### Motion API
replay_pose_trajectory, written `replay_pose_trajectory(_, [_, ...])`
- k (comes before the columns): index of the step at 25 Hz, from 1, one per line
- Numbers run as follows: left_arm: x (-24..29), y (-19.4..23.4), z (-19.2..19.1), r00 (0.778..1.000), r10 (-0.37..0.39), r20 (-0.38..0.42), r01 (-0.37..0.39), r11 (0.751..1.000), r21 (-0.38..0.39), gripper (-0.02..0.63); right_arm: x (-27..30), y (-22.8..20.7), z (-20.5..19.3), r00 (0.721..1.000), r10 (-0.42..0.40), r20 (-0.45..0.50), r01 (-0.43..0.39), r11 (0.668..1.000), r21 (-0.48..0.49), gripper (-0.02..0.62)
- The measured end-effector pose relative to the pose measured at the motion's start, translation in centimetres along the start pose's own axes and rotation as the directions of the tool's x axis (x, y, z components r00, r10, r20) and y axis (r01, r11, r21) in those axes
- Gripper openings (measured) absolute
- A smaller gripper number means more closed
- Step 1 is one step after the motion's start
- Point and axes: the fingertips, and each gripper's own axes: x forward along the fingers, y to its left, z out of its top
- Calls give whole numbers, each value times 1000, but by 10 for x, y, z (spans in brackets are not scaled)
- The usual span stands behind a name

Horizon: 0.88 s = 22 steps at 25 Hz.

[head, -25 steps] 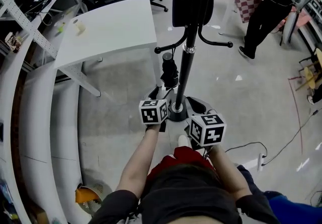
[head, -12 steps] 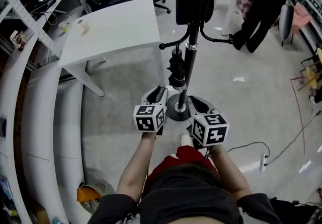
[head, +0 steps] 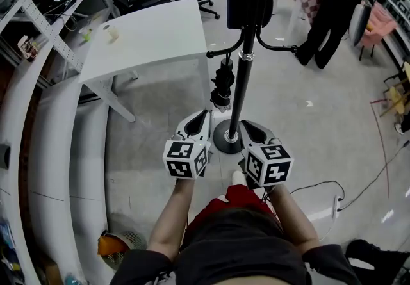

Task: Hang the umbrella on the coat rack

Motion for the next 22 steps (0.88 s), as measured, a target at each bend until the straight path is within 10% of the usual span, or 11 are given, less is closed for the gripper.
replay_pose_trajectory(22, [-86,-11,50,992,-3,124,1,1000,10,12,-47,28,40,986,26,163,-12,996,-89,17])
